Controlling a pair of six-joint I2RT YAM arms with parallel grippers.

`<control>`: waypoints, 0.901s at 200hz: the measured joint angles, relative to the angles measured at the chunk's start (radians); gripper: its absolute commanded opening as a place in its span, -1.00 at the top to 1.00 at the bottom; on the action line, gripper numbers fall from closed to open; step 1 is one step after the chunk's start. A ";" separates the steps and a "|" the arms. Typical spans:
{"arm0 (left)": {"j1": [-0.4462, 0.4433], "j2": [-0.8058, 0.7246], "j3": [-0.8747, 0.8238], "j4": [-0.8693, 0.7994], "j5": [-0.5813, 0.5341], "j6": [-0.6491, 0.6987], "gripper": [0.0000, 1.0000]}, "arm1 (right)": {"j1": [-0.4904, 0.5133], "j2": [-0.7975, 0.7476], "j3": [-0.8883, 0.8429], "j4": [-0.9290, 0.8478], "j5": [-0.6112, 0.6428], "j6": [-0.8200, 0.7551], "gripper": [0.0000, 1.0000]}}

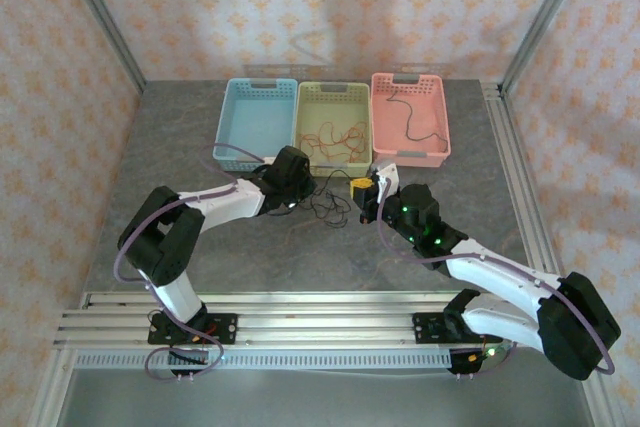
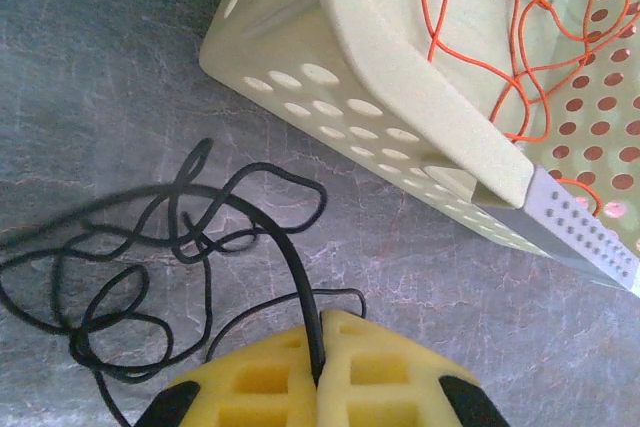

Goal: Untangle the cables

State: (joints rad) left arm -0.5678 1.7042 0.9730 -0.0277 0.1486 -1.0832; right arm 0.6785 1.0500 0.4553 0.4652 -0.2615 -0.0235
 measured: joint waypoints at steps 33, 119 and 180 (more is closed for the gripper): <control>0.000 -0.072 -0.031 -0.023 -0.023 0.026 1.00 | 0.000 0.000 0.000 0.000 0.000 0.000 1.00; 0.085 -0.398 -0.112 -0.188 -0.097 0.140 -0.25 | 0.000 -0.054 -0.021 0.007 0.080 -0.007 1.00; 0.111 -0.559 -0.148 -0.293 -0.113 0.192 -0.32 | 0.000 -0.052 -0.026 0.014 0.087 -0.007 1.00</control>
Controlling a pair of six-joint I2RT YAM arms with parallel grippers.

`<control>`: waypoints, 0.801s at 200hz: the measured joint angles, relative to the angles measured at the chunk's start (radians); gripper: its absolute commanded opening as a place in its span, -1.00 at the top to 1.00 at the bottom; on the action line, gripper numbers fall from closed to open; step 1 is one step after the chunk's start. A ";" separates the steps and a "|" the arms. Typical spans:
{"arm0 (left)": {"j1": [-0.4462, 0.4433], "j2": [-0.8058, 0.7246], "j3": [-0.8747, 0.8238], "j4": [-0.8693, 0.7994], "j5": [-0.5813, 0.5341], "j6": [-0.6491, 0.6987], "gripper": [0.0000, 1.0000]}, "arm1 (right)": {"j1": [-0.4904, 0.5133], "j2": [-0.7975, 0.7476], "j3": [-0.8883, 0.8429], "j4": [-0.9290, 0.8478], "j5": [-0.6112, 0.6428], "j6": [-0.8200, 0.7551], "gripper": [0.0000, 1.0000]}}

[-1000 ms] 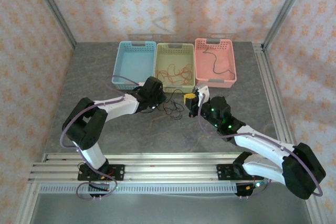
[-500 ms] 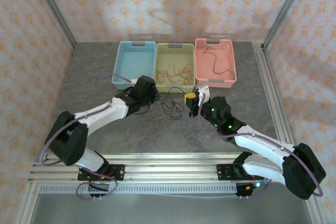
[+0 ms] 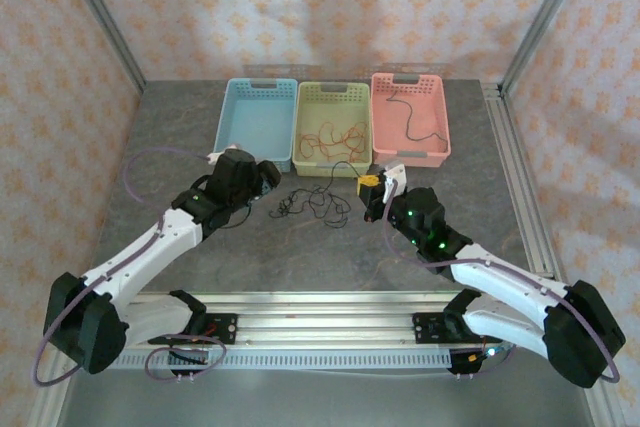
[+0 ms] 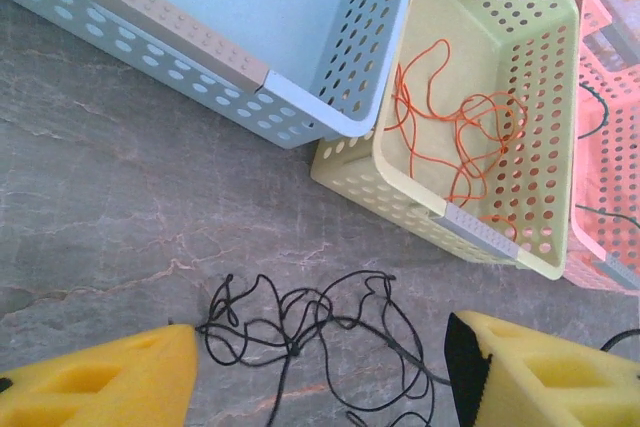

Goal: Untangle the cables

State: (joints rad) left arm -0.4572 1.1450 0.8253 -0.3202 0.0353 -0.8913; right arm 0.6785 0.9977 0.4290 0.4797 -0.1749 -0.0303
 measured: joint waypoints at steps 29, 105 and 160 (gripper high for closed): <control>0.000 0.056 0.011 -0.033 0.011 0.058 -0.24 | 0.000 0.003 0.000 0.000 0.006 0.000 1.00; -0.052 0.341 0.181 -0.139 0.032 0.212 -0.11 | 0.000 0.003 0.000 0.001 0.041 0.000 1.00; -0.057 0.492 0.310 -0.199 0.000 0.266 0.08 | 0.000 0.003 0.000 0.001 0.049 0.000 1.00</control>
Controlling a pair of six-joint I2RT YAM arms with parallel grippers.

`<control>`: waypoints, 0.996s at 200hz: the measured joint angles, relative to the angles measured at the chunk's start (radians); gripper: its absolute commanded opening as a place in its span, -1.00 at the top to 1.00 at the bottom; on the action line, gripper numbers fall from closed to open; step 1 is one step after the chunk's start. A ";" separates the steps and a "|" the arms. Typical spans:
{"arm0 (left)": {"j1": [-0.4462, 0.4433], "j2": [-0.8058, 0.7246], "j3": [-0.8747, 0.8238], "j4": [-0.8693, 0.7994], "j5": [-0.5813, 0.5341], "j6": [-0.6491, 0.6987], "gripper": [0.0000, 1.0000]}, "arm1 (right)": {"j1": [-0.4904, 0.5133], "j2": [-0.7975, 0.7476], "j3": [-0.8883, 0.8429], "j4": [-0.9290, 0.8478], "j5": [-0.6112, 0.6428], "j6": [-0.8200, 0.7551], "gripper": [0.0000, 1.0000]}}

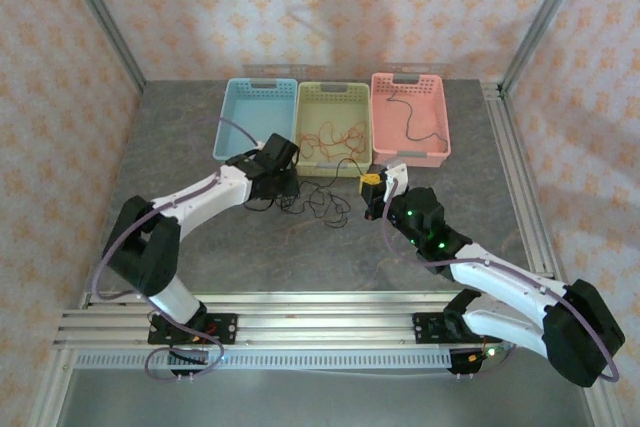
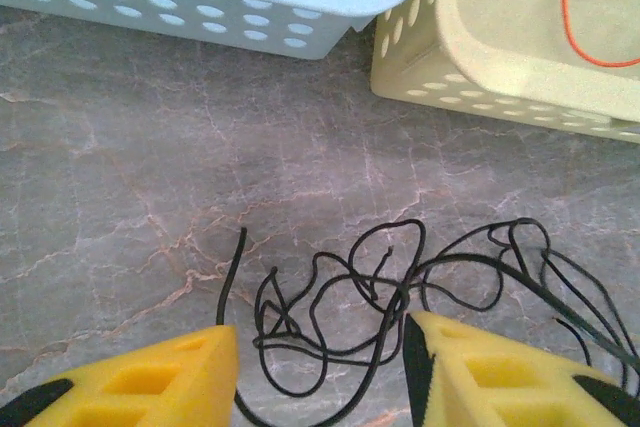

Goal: Untangle the cables

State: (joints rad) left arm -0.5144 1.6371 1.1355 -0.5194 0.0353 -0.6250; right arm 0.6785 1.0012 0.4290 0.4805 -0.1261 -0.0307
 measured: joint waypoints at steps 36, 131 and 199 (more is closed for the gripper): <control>0.007 0.112 0.099 -0.050 0.000 0.041 0.03 | 0.000 0.000 0.000 0.000 0.000 0.000 1.00; 0.065 0.277 0.171 -0.080 0.118 0.063 0.43 | 0.000 0.000 0.000 0.000 0.000 0.000 1.00; 0.069 0.182 0.095 -0.043 0.131 0.057 1.00 | 0.000 -0.007 0.000 -0.001 0.013 0.000 1.00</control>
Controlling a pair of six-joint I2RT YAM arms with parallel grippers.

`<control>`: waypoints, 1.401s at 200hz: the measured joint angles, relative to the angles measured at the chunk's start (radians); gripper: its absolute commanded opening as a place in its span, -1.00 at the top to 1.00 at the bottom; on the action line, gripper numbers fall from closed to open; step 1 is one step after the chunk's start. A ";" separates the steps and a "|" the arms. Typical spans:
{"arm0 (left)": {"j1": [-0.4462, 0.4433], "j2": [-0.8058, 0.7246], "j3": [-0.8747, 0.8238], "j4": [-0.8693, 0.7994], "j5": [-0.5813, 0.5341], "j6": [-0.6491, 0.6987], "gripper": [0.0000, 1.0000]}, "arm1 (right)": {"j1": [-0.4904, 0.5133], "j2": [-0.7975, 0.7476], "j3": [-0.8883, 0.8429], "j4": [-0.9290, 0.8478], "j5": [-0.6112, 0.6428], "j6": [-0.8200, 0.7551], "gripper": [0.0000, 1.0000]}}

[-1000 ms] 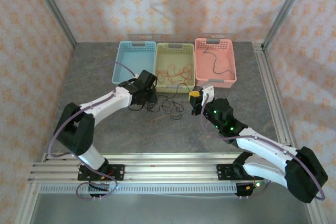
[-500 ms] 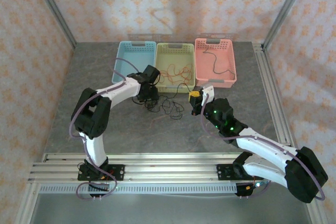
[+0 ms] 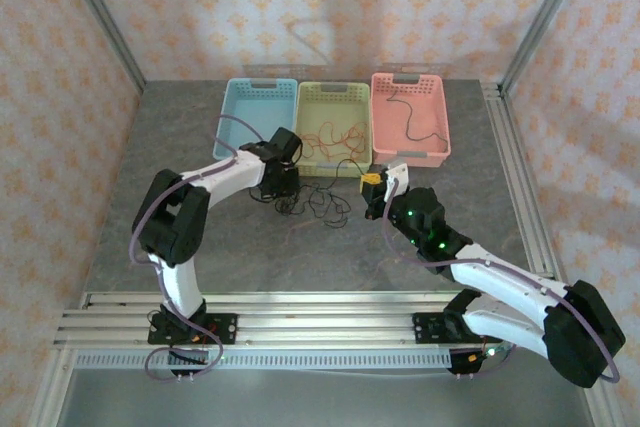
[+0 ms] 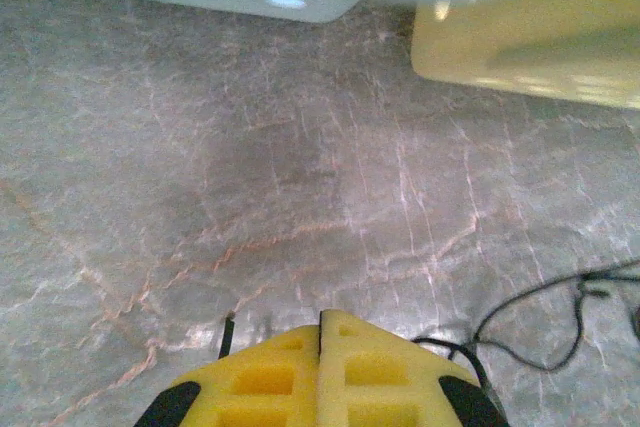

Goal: Untangle the cables

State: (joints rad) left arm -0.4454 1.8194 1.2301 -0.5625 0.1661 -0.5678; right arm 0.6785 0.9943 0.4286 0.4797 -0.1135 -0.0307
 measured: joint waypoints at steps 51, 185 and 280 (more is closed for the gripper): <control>0.030 -0.155 -0.150 0.089 0.011 -0.030 1.00 | 0.000 -0.074 -0.037 0.001 0.088 0.000 1.00; 0.068 -0.288 -0.303 0.234 0.015 -0.090 1.00 | 0.000 -0.120 -0.076 0.039 0.272 0.000 1.00; 0.069 -0.319 -0.325 0.255 0.009 -0.100 1.00 | 0.000 -0.082 -0.077 0.045 0.275 0.000 1.00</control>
State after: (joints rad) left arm -0.3767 1.5009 0.9051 -0.3077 0.1753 -0.6678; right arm 0.6785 0.9119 0.3519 0.5247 0.1616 -0.0303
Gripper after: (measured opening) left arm 0.043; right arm 0.046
